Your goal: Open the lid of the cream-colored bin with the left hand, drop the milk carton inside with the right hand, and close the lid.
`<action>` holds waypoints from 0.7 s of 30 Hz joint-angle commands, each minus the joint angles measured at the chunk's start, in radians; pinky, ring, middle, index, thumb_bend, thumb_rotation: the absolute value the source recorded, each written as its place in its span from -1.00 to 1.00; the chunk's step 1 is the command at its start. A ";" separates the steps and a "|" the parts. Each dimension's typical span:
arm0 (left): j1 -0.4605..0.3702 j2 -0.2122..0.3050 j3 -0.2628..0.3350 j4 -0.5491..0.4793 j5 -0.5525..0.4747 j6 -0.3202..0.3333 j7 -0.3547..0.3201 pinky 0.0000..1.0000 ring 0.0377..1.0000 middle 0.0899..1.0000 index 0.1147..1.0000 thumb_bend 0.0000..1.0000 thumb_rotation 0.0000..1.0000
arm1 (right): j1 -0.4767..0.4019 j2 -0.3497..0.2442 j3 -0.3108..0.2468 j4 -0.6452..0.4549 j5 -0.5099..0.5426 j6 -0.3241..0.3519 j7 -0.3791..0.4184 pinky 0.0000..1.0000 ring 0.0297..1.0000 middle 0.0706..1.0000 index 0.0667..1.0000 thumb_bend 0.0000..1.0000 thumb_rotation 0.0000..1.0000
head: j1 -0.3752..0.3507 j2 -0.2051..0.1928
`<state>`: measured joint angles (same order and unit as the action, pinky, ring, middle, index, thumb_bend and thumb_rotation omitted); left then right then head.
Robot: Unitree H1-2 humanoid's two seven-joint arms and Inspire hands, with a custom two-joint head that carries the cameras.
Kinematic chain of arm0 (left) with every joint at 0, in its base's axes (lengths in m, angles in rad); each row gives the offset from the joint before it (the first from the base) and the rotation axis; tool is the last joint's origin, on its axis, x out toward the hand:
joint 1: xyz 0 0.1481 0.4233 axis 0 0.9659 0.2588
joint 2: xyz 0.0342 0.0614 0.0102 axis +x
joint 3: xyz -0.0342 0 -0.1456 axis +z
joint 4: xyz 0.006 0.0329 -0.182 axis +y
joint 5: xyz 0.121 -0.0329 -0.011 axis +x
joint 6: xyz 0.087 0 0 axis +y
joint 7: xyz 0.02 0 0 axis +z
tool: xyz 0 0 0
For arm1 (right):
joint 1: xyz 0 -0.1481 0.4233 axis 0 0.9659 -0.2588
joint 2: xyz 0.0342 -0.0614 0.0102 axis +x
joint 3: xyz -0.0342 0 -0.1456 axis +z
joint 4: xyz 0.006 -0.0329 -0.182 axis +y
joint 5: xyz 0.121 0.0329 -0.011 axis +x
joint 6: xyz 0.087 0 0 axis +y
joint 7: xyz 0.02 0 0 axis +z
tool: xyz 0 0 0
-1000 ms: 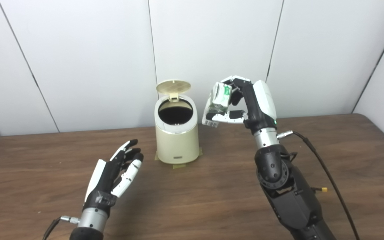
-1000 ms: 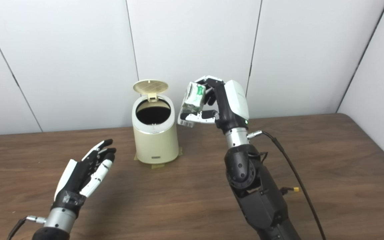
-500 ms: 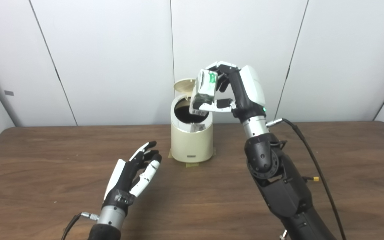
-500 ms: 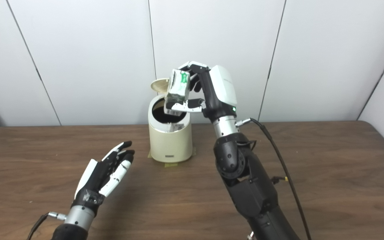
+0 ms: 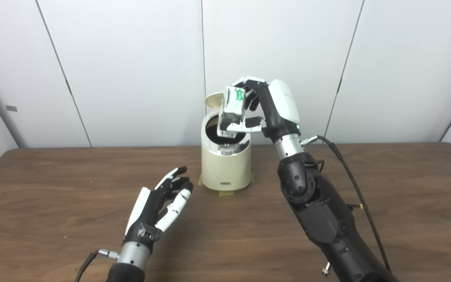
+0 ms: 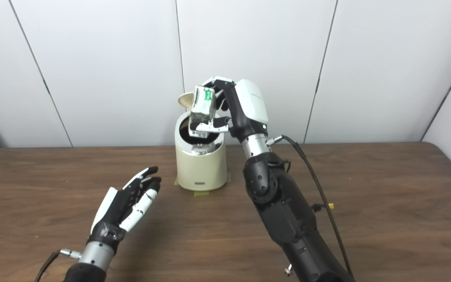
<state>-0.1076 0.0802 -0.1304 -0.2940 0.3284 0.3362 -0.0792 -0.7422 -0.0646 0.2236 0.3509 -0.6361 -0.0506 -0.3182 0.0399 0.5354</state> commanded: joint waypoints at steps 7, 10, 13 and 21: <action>-0.027 -0.010 0.001 -0.029 0.006 -0.021 0.015 0.71 0.71 0.65 0.78 0.00 0.63 | -0.090 0.005 0.014 0.050 -0.049 -0.063 -0.097 -0.34 -0.25 -0.05 -0.05 -0.01 -1.00 | 0.005 0.006; -0.028 -0.008 0.000 -0.035 0.008 -0.012 0.011 0.72 0.71 0.65 0.78 0.00 0.65 | -0.086 -0.002 0.040 0.069 -0.085 -0.078 -0.124 -0.35 -0.25 -0.04 -0.05 -0.01 -1.00 | 0.013 0.008; -0.032 -0.003 0.000 -0.038 0.006 -0.008 0.005 0.71 0.71 0.65 0.78 0.02 0.66 | -0.082 -0.004 0.059 0.084 -0.107 -0.087 -0.141 -0.36 -0.26 -0.05 -0.04 -0.01 -1.00 | 0.014 0.011; -0.038 0.004 0.009 -0.039 -0.011 -0.013 -0.004 0.75 0.73 0.67 0.77 0.00 0.60 | -0.082 -0.009 0.093 0.146 -0.144 -0.119 -0.197 -0.35 -0.27 -0.06 -0.02 -0.01 -1.00 | 0.008 0.007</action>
<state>-0.1092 0.0820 -0.1239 -0.3025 0.3197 0.3415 -0.0865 -0.7609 -0.0658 0.3160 0.5065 -0.7720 -0.1325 -0.4794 0.0476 0.5415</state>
